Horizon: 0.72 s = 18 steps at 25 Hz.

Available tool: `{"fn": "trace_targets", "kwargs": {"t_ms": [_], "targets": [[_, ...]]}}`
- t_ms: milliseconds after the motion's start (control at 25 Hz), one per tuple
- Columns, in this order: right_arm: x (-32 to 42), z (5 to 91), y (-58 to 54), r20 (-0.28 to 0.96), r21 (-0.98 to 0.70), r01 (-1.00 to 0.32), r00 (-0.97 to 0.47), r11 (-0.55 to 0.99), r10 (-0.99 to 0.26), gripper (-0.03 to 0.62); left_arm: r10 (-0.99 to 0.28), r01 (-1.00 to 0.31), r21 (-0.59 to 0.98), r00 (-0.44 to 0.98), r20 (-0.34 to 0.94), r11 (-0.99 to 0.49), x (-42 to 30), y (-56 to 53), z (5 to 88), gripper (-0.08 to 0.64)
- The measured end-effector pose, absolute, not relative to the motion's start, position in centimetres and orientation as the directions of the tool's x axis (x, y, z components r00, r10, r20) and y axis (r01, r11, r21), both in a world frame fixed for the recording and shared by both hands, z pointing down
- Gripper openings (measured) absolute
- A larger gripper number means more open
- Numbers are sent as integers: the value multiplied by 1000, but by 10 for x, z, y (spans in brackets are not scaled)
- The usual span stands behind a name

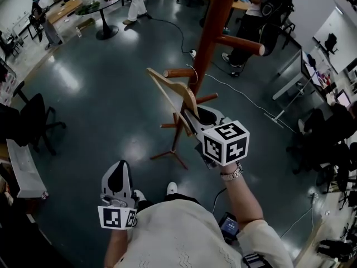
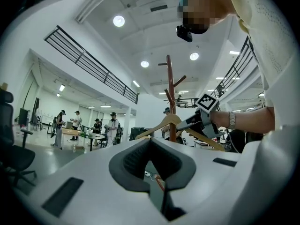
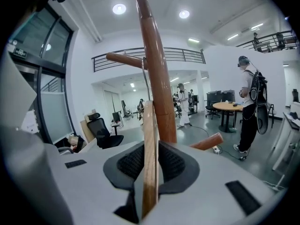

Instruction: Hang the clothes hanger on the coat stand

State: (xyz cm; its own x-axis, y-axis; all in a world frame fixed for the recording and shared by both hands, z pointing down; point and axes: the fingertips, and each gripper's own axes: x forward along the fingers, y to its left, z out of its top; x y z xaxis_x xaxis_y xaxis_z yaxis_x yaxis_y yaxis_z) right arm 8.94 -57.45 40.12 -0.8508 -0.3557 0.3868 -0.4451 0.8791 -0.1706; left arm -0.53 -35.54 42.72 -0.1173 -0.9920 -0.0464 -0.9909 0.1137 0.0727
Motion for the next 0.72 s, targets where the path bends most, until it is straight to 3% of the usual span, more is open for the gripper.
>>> {"fn": "trace_targets", "kwargs": {"t_ms": [720], "targets": [[122,352,-547,200,5,-570,-805,822,-559,109,-999,-997,76,-21,-47,17,-3,-331,429,12]]}}
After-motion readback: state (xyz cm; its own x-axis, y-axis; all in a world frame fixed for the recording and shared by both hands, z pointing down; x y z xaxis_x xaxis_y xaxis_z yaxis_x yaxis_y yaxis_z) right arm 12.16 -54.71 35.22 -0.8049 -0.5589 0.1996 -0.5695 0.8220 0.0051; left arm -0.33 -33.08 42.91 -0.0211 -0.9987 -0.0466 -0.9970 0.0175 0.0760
